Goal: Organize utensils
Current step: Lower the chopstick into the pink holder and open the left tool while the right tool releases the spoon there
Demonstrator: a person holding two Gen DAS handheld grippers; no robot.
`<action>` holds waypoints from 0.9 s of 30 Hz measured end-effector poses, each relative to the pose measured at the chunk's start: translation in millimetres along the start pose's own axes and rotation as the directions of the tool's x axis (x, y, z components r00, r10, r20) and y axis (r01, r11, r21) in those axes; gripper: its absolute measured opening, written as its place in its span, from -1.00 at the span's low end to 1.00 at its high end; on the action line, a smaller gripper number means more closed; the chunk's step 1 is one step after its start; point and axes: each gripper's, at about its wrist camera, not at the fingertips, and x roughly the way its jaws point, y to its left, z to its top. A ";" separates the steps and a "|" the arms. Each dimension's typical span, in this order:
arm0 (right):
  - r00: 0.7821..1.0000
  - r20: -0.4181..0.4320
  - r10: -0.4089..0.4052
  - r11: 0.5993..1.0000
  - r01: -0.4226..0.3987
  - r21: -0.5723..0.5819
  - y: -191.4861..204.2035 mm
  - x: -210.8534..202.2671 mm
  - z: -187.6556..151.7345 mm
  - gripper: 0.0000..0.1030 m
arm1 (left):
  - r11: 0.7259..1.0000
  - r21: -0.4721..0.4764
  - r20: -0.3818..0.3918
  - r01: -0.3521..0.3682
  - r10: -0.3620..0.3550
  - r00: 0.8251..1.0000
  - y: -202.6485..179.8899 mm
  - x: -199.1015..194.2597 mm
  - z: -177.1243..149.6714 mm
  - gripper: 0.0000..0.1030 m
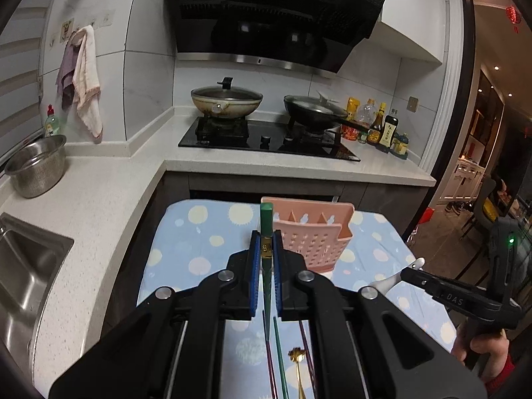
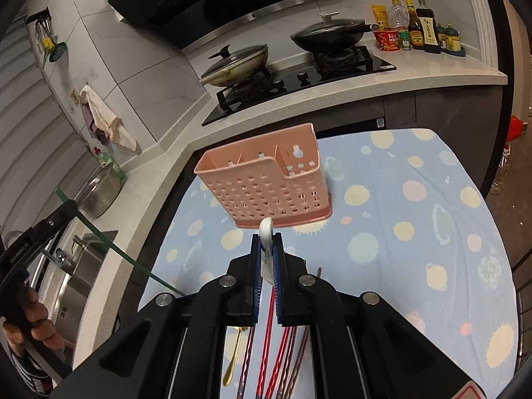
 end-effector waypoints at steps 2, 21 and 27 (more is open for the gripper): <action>1.000 0.011 0.013 1.000 -0.013 0.006 -0.3 7.2 18.9 -0.87 | 1.000 0.016 0.043 0.009 -0.010 0.999 -5.1 1.6 25.8 -0.87; 0.999 0.020 -0.026 0.997 0.025 0.078 -37.7 106.9 113.3 -0.87 | 1.000 0.018 0.140 0.019 -0.022 0.990 -21.7 99.2 117.7 -0.87; 0.999 -0.025 -0.041 0.996 0.042 0.077 -49.0 128.1 99.8 -0.73 | 0.999 0.034 0.066 -0.011 0.008 0.998 -16.9 130.7 88.2 -0.86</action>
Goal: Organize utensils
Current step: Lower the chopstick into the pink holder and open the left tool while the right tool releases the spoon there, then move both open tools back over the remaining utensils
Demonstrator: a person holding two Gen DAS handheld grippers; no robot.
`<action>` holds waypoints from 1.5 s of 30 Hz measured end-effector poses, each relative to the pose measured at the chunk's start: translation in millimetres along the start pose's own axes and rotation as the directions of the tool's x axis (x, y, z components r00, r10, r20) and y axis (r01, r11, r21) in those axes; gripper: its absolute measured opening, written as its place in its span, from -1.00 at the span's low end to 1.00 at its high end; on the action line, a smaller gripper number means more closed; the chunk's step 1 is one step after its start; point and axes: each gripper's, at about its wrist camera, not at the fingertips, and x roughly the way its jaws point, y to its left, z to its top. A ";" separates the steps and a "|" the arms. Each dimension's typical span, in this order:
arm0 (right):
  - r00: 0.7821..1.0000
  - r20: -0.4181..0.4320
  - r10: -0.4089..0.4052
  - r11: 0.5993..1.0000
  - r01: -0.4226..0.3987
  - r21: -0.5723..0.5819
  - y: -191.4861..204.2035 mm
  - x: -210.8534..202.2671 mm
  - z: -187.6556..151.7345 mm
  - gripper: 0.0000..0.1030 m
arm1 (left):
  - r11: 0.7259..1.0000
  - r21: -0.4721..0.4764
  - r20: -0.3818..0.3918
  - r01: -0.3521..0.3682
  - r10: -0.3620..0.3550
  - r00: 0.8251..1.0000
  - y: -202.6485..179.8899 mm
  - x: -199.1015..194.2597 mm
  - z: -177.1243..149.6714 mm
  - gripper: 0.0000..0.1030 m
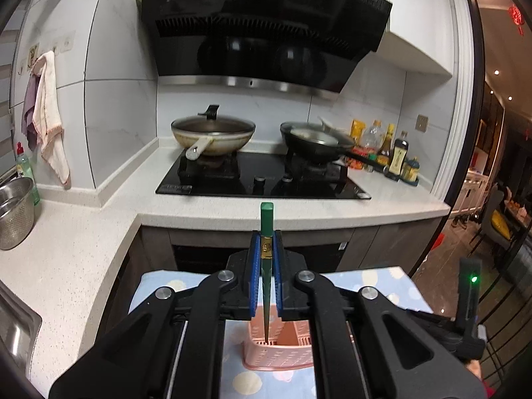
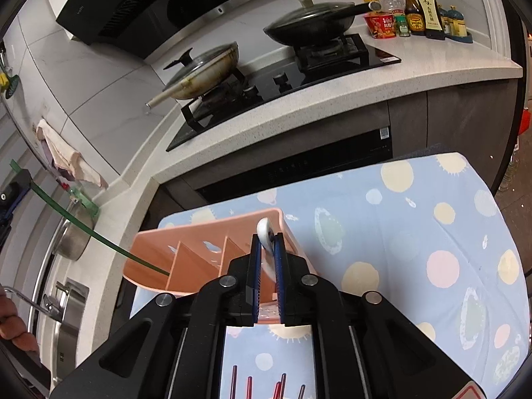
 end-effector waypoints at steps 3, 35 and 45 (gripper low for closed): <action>0.999 0.028 -0.038 0.999 0.038 -0.015 0.0 -4.7 -7.0 -0.31 | 1.000 0.008 -0.017 -0.017 0.017 1.000 0.8 3.6 -13.9 -0.80; 0.975 -0.088 -0.204 0.967 0.186 -0.177 13.6 -146.9 -288.4 -0.16 | 0.986 -0.007 -0.379 -0.165 0.150 0.913 2.4 -146.3 -295.6 0.15; 0.964 -0.160 -0.210 0.965 0.178 -0.193 18.2 -122.7 -327.6 -0.17 | 0.985 0.001 -0.423 -0.174 0.158 0.892 1.2 -151.2 -336.3 0.15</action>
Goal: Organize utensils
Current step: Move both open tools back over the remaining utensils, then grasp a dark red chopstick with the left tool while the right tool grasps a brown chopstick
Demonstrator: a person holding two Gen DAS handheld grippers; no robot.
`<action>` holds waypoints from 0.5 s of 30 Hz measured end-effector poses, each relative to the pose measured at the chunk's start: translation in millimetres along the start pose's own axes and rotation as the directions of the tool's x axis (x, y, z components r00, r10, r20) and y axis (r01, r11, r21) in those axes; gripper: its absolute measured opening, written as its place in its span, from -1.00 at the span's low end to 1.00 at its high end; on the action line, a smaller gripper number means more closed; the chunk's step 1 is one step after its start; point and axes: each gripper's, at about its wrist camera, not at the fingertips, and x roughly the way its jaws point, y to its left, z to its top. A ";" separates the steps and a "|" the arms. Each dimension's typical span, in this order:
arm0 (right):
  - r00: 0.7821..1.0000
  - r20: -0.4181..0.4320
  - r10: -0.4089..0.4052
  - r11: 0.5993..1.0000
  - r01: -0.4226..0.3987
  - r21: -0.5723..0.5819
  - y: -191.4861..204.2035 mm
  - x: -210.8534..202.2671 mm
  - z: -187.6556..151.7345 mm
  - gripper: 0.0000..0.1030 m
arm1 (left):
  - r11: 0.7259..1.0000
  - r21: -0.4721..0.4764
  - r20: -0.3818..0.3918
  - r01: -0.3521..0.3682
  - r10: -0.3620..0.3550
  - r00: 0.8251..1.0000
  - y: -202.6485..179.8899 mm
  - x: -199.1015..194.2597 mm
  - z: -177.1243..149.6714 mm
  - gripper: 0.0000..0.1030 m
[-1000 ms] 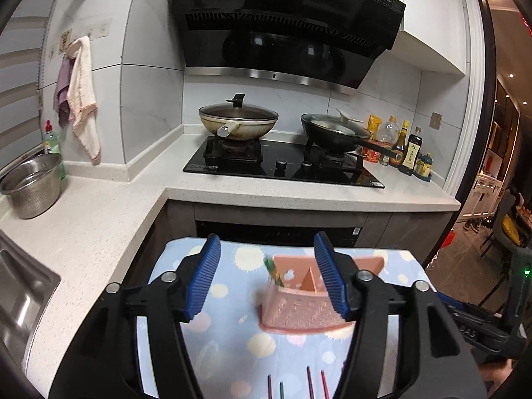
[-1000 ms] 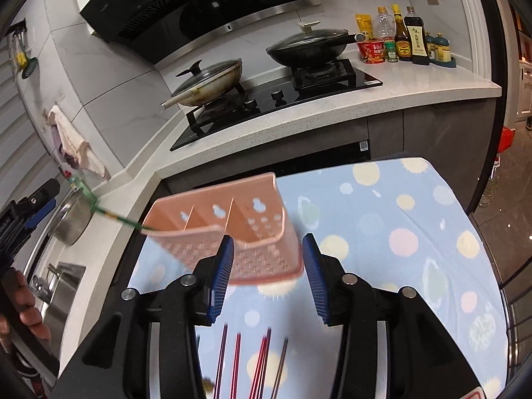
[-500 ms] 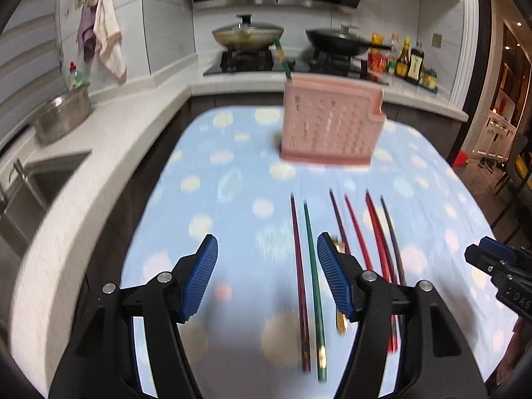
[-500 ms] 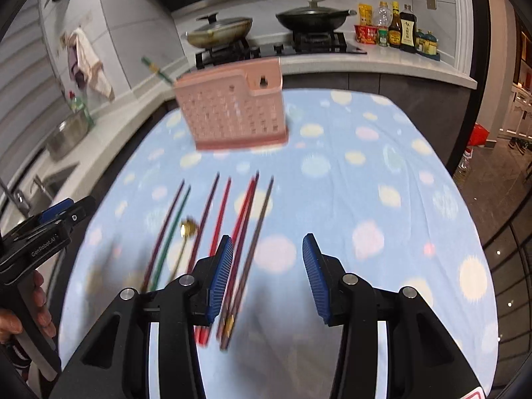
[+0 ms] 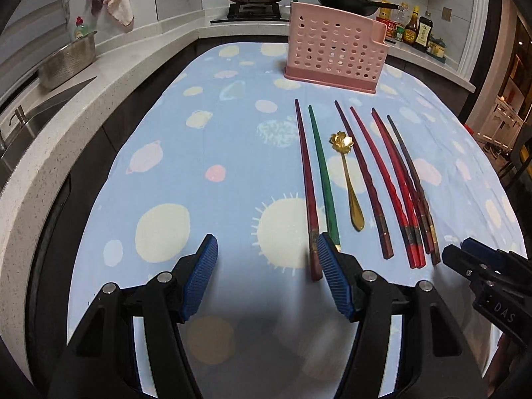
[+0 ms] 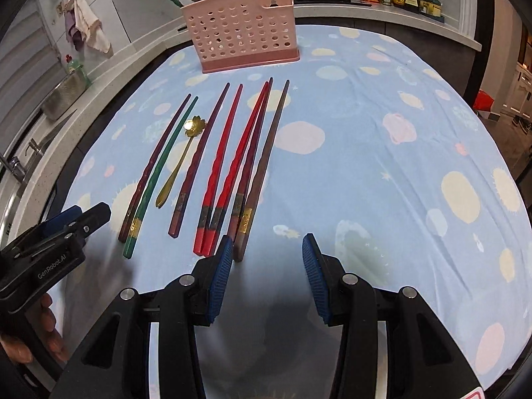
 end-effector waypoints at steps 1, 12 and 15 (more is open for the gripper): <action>1.000 -0.003 0.001 1.000 -0.001 -0.004 1.6 1.6 -1.0 -0.17 | 1.000 -0.003 -0.003 0.002 -0.002 1.000 1.3 0.5 -0.5 0.15; 1.000 -0.004 -0.030 0.997 0.030 -0.068 13.6 12.7 -1.5 -0.24 | 1.000 -0.003 -0.017 0.019 -0.020 1.000 3.1 6.8 -3.8 0.14; 0.999 -0.002 -0.038 0.997 0.038 -0.068 9.1 11.7 -1.6 -0.33 | 1.000 0.000 -0.015 0.028 -0.028 0.999 1.3 5.7 -2.9 0.14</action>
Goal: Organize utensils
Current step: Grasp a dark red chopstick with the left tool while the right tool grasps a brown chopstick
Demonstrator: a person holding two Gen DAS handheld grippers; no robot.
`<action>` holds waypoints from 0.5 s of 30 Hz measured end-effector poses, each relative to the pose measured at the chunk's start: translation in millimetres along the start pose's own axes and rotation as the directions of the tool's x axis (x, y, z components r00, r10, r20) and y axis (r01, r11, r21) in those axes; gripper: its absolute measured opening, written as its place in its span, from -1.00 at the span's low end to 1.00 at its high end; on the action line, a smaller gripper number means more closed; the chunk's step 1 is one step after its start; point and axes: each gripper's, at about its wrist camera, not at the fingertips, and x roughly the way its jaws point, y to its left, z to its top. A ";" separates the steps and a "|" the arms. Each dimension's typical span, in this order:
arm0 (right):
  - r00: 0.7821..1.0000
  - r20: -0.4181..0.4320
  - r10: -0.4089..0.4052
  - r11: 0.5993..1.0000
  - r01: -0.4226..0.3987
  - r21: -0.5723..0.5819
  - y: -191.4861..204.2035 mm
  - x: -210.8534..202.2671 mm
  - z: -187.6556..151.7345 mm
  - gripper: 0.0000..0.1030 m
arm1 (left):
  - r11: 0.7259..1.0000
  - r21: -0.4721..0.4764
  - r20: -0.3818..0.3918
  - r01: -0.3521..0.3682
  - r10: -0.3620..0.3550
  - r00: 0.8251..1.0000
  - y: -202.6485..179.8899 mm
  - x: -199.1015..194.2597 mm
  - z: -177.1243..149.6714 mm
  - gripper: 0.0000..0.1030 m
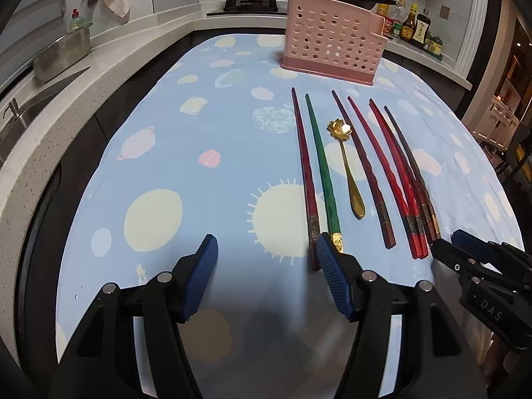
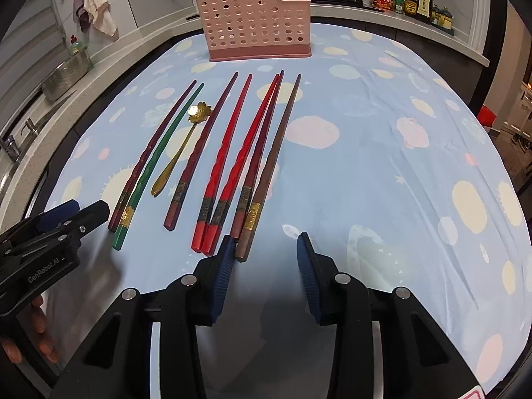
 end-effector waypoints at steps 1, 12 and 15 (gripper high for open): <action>1.000 0.000 -0.002 1.000 0.002 0.004 -2.7 -0.6 -0.2 -0.37 | 1.000 0.002 0.002 0.002 -0.002 1.000 -0.7 -0.4 -0.1 0.14; 1.000 -0.002 0.006 0.999 -0.006 0.053 -13.8 2.6 6.7 -0.42 | 1.000 0.008 -0.019 0.017 -0.017 1.000 -6.2 9.0 -1.8 0.10; 1.000 0.001 0.006 0.999 -0.006 0.049 -11.5 5.3 9.7 -0.43 | 1.000 0.016 -0.020 0.016 -0.016 1.000 -8.1 12.3 -3.3 0.06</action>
